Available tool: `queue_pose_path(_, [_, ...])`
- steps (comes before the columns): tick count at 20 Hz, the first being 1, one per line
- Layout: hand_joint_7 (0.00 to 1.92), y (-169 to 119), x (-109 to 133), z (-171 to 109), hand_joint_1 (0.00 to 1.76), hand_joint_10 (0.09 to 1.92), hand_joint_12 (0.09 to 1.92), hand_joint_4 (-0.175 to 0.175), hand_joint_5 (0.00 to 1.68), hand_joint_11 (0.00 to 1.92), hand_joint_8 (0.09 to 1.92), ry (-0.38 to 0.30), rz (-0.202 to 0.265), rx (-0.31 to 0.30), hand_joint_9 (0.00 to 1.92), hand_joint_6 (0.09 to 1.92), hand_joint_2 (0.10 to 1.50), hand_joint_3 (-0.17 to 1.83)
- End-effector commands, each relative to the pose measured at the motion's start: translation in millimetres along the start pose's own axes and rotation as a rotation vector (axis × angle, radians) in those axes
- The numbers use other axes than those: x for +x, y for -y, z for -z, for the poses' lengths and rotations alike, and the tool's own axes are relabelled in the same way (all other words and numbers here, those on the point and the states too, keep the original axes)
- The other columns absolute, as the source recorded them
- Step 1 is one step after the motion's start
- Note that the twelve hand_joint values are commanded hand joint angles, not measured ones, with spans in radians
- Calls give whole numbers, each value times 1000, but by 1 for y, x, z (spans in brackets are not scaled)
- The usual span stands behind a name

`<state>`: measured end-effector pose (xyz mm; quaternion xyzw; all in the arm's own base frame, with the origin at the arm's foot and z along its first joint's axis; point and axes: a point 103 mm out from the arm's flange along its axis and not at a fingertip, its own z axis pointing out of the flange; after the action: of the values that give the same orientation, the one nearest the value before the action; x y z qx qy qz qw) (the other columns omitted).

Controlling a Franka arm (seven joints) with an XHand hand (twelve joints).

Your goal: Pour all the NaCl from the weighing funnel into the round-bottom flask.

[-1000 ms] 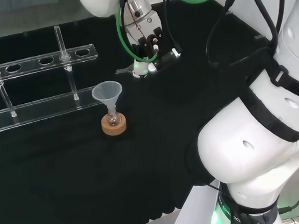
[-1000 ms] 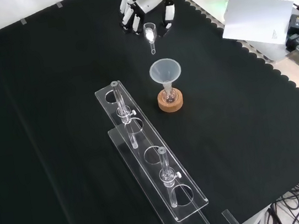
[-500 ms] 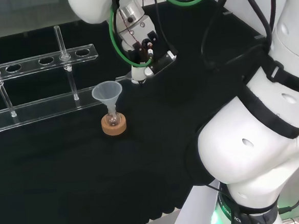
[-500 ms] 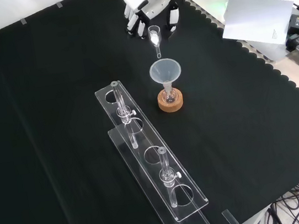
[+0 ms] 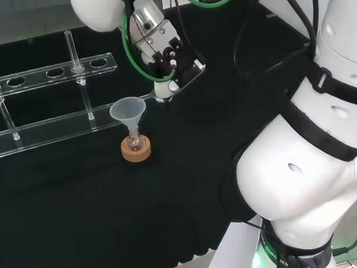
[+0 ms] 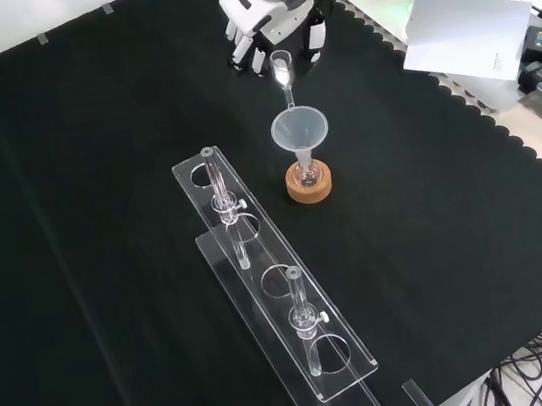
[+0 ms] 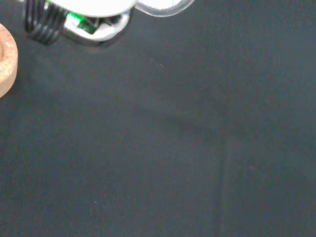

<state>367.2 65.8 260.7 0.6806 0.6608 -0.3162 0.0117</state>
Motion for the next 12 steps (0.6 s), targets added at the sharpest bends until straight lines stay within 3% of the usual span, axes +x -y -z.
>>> queue_pose_path(1, [548,0,1,1,1126,330,1051,175,1309,808,696,37,0,-4,914,562,698,555])
queue_pose_path(12, [541,1,5,7,1126,333,1055,175,1309,804,698,93,5,-6,908,563,698,556])
